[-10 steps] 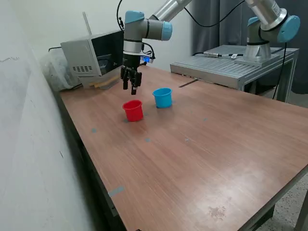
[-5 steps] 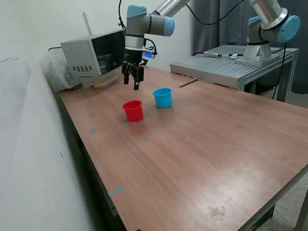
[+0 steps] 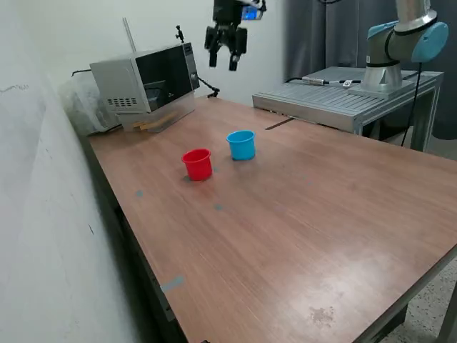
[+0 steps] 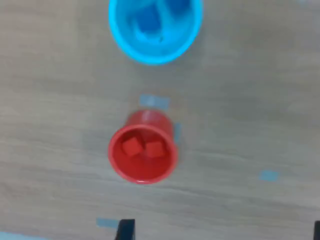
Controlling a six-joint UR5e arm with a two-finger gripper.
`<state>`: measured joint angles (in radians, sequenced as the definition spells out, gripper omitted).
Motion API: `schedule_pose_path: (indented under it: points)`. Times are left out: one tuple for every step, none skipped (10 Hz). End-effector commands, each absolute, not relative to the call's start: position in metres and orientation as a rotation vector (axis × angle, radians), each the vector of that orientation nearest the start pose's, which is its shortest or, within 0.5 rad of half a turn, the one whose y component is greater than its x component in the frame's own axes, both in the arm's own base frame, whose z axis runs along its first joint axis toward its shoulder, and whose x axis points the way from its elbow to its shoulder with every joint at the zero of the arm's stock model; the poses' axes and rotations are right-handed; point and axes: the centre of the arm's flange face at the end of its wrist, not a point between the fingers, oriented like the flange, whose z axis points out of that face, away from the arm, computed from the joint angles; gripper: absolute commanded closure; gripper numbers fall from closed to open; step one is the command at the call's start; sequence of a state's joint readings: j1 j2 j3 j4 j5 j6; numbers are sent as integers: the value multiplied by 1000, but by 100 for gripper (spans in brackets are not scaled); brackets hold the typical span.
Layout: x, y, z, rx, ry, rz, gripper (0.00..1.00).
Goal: Place red objects in the red bin, and blue objects in the blue bin.
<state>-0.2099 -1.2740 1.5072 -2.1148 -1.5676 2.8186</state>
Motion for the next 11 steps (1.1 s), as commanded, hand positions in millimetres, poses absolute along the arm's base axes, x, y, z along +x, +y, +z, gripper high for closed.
schedule_pose_path:
  points:
    - [-505,-74,542,-2430,2049,461,0]
    - [-474,-93,555,-2393,2063,399,0]
    - [-449,-108,562,-2382,2045,336,0]
    - [-432,-118,566,-2391,2015,297,0]
    - [-419,-121,563,-2382,1996,246,0]
    - [-411,-129,559,-2377,1985,217,0]
    - [-407,-141,552,-2358,2002,203,0]
    - [-405,-145,549,-2299,2071,198,0]
    - [-406,-145,549,-2291,2084,196,0]
    - [-406,-145,548,-2292,2084,192,0]
    - [-405,-145,545,-2290,2082,184,0]
